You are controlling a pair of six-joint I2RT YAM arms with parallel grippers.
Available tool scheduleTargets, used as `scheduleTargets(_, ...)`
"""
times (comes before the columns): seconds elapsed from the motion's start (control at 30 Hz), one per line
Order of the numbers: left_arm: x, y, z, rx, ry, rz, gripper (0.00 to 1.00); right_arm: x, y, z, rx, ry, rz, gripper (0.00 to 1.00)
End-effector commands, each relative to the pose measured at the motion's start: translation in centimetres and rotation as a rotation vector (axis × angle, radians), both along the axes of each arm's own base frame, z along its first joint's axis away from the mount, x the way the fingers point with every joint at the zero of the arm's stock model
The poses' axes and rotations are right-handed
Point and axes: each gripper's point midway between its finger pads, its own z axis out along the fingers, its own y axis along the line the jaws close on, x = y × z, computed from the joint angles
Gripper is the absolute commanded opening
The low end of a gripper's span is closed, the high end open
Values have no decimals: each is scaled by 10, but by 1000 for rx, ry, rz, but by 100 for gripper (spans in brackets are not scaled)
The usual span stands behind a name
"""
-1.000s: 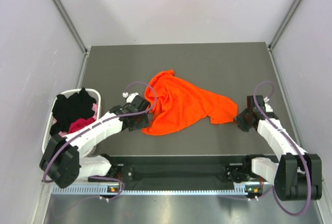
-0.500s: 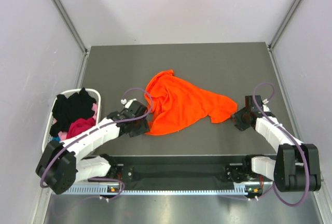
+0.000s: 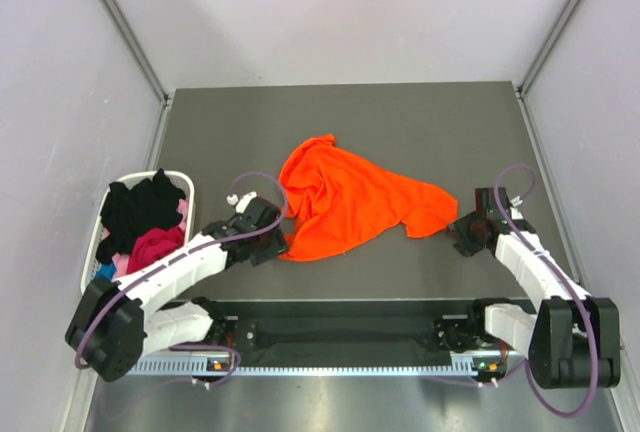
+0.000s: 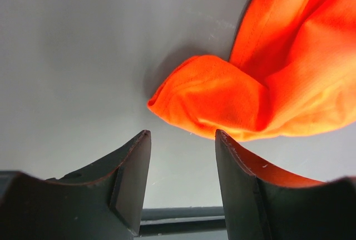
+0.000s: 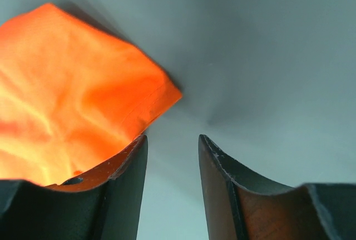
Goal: Fold and stack the t-shirts
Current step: Flatten the tshirt out
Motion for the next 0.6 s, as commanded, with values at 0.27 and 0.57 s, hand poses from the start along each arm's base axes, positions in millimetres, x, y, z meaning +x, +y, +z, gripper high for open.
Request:
scheduleTargets(0.27,12,7,-15,-28,-30,76,52,7,20,22,102,-76,35,50)
scheduleTargets(0.57,15,16,-9,8,-70,69,1,21,15,22,87,-29,-6,54)
